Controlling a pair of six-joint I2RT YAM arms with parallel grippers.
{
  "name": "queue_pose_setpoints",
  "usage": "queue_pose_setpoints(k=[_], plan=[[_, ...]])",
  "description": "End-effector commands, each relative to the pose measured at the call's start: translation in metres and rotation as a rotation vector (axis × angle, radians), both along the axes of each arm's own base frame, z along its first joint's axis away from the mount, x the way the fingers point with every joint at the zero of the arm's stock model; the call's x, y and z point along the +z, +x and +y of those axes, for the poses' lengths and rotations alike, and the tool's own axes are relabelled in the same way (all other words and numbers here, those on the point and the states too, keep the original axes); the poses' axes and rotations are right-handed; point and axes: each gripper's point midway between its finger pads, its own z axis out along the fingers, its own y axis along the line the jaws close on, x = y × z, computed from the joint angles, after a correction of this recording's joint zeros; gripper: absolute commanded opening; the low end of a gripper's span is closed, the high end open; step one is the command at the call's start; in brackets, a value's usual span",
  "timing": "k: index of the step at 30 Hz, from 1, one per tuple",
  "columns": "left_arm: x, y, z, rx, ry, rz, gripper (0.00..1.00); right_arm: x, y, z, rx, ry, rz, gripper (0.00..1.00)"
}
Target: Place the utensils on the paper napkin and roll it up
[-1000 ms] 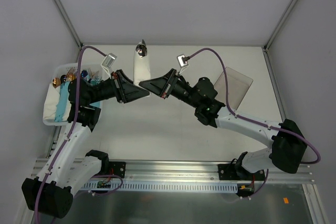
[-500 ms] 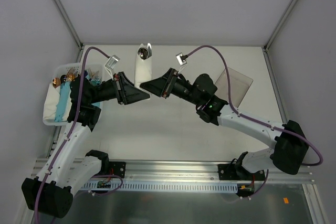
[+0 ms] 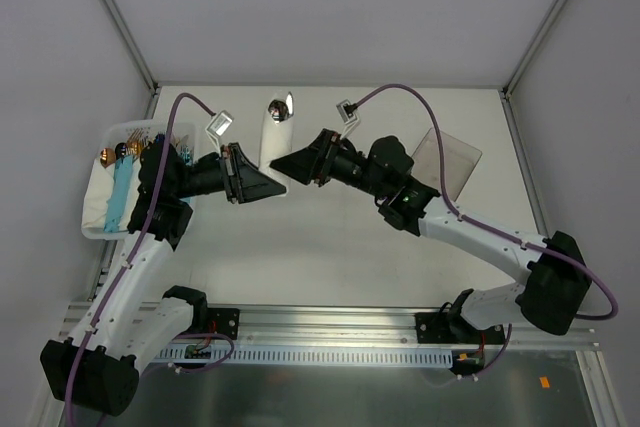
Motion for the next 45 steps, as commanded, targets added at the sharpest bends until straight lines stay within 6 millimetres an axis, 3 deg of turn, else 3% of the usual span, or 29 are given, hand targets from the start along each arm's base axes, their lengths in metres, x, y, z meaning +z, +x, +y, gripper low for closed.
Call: queue_pose_setpoints(k=[1,3,6,9,18,23,25,27,28,30,31,32,33,39,45], plan=[[0.009,-0.018,-0.002,-0.068,0.022,-0.076,0.0,0.053,0.019,-0.026,-0.128,0.079,-0.102,0.64],[0.007,-0.015,0.0,-0.049,0.034,-0.06,0.0,0.048,0.02,-0.028,-0.138,0.059,-0.099,0.71],[0.001,-0.007,0.003,-0.002,0.056,-0.041,0.0,0.042,0.023,-0.031,-0.159,0.027,-0.097,0.73],[-0.004,0.003,0.01,0.056,0.076,-0.037,0.0,0.037,0.026,-0.037,-0.187,0.0,-0.102,0.82],[-0.03,0.032,0.049,0.201,0.172,0.022,0.0,0.012,0.03,-0.049,-0.226,-0.054,-0.075,0.85],[-0.032,0.042,0.085,0.26,0.21,0.023,0.0,0.004,0.026,-0.055,-0.227,-0.082,-0.071,0.85],[-0.042,0.048,0.107,0.305,0.236,0.06,0.0,0.001,0.024,-0.058,-0.226,-0.095,-0.075,0.86],[-0.04,0.056,0.13,0.36,0.292,-0.02,0.0,-0.002,0.022,-0.06,-0.226,-0.103,-0.073,0.85],[-0.048,0.054,0.136,0.36,0.274,0.078,0.0,-0.005,0.021,-0.06,-0.223,-0.112,-0.073,0.86],[-0.047,0.057,0.15,0.354,0.299,-0.003,0.0,-0.011,0.021,-0.061,-0.221,-0.123,-0.068,0.86],[-0.056,0.055,0.159,0.367,0.262,0.127,0.0,-0.012,0.02,-0.062,-0.221,-0.123,-0.068,0.85],[-0.054,0.056,0.166,0.373,0.264,0.122,0.0,-0.013,0.02,-0.063,-0.222,-0.126,-0.068,0.86],[-0.06,0.058,0.174,0.366,0.293,0.065,0.0,-0.017,0.019,-0.063,-0.22,-0.133,-0.064,0.86],[-0.103,0.062,0.233,0.45,0.339,0.202,0.0,-0.027,0.02,-0.063,-0.22,-0.149,-0.056,0.86],[-0.139,0.06,0.257,0.446,0.355,0.285,0.0,-0.039,0.02,-0.063,-0.22,-0.169,-0.04,0.86]])
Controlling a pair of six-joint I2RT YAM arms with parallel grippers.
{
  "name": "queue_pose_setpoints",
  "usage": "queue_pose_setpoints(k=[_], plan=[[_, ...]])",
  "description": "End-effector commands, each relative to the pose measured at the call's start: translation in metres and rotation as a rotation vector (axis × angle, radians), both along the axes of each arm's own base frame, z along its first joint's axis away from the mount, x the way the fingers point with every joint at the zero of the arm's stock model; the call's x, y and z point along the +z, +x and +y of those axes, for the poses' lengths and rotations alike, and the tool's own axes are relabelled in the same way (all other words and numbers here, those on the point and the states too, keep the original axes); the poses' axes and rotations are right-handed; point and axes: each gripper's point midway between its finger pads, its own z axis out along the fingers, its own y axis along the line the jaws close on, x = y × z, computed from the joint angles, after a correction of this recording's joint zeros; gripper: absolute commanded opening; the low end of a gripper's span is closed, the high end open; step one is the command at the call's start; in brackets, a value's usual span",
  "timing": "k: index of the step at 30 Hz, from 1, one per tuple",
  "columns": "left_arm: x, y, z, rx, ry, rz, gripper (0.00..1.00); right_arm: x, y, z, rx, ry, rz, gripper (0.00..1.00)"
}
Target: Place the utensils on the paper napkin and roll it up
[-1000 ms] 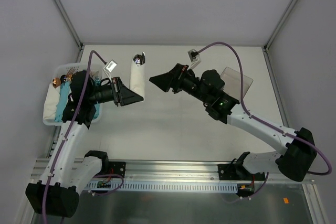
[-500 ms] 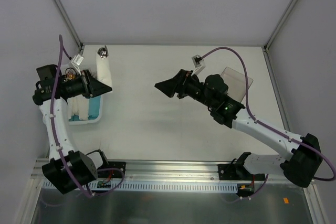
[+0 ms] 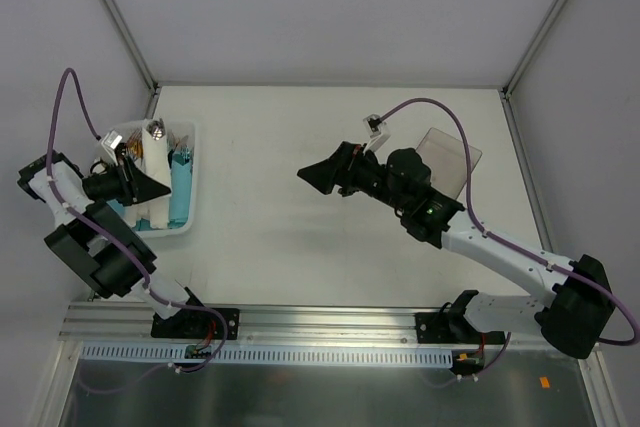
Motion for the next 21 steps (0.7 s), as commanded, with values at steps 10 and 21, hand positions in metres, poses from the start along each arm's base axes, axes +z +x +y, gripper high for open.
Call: queue_pose_setpoints(k=[10,21], plan=[[-0.059,-0.027,0.001,-0.024,0.016,0.237,0.0,0.004,0.004,-0.006,-0.021,0.014,-0.03,0.86],[-0.082,-0.016,0.004,0.03,0.079,0.312,0.0,-0.001,0.004,-0.01,-0.028,0.012,-0.019,0.86]])
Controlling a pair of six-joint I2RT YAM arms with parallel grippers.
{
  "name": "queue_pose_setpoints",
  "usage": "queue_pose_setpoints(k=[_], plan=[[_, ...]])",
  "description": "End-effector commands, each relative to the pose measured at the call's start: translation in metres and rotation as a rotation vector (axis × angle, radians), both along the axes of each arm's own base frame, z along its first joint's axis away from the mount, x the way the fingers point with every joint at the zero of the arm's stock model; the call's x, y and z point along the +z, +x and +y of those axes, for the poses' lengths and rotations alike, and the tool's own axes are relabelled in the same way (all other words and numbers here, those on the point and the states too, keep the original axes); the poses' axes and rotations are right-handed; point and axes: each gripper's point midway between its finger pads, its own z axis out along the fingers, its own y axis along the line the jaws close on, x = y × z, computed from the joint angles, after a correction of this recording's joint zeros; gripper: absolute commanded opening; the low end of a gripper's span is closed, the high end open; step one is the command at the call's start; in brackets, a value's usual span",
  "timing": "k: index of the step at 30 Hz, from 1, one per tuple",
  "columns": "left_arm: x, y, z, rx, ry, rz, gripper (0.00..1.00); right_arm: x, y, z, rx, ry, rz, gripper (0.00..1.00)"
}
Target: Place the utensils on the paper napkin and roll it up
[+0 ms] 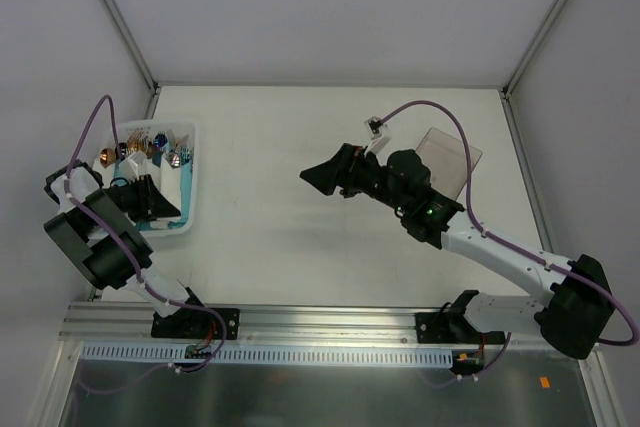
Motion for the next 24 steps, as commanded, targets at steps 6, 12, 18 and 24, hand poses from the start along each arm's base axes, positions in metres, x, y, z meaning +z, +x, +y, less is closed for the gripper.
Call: queue_pose_setpoints(k=[6,12,18,24], plan=[[-0.002,0.014,0.001,0.03,0.016,0.014,0.0,0.01,0.002,-0.006,-0.015,0.031,-0.031,0.86],[-0.009,0.014,-0.009,-0.007,-0.001,0.019,0.0,0.009,0.003,-0.007,-0.014,0.03,-0.027,0.86],[-0.009,0.014,-0.015,-0.034,0.005,0.011,0.0,0.006,0.004,-0.008,-0.016,0.029,-0.019,0.86],[-0.009,0.012,-0.025,-0.071,0.004,0.0,0.0,0.005,0.003,-0.006,-0.009,0.03,-0.015,0.86]])
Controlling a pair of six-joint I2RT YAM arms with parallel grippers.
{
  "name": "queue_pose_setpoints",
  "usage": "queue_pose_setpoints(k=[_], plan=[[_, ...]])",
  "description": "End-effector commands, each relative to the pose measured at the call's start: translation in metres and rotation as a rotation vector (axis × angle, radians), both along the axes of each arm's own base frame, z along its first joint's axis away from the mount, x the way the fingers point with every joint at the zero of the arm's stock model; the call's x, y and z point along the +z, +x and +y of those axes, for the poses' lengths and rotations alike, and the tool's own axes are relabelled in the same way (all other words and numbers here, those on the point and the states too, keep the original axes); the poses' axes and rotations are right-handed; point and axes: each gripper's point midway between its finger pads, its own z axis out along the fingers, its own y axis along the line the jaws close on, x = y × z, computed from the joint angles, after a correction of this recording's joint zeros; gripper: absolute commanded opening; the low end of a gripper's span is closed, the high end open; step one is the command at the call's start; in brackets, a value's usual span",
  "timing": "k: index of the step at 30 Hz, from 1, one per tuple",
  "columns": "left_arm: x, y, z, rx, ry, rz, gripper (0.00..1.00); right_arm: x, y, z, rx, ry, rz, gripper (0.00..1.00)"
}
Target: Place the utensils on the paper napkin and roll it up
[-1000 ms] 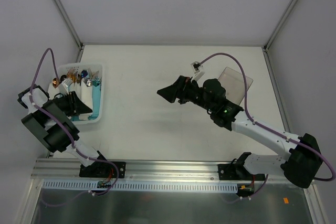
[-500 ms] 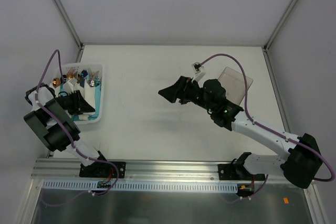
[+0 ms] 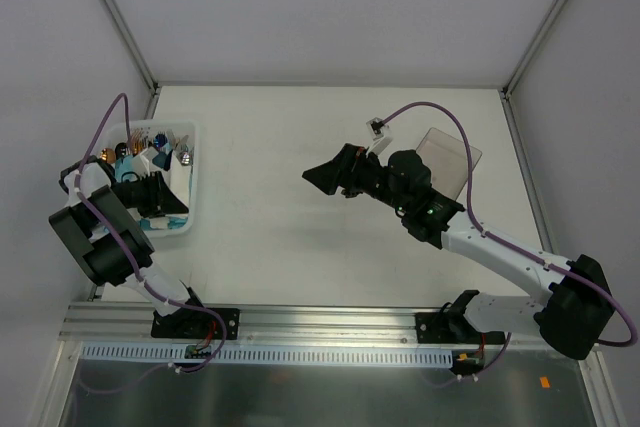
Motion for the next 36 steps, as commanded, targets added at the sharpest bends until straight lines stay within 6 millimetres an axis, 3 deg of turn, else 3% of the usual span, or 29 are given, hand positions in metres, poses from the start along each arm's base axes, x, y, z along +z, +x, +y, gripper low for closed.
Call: queue_pose_setpoints(k=[1,9,11,15,18,19,30,36], plan=[[0.001,-0.003,-0.012,-0.04,-0.019,-0.014,0.0,0.014,-0.002,-0.002,0.004,0.039,-0.03,0.86],[-0.014,-0.004,-0.007,-0.02,-0.032,0.074,0.01,0.012,-0.001,-0.004,-0.002,0.04,-0.025,0.86],[-0.014,-0.004,-0.005,-0.014,-0.015,0.074,0.15,0.012,-0.001,-0.004,-0.002,0.041,-0.024,0.86],[-0.012,-0.003,-0.001,-0.003,0.019,0.066,0.29,0.011,-0.001,-0.003,0.0,0.04,-0.017,0.86],[-0.009,-0.003,0.002,0.002,0.051,0.055,0.33,0.011,-0.001,-0.004,-0.001,0.042,-0.017,0.86],[-0.008,-0.002,0.003,0.004,0.065,0.049,0.44,0.011,-0.001,-0.004,-0.001,0.042,-0.017,0.86],[-0.01,-0.004,0.016,0.018,0.167,0.062,0.56,0.013,-0.002,-0.003,0.005,0.046,-0.019,0.86],[-0.003,-0.005,0.022,0.015,0.262,0.038,0.58,0.013,-0.002,-0.002,0.008,0.046,-0.017,0.86]])
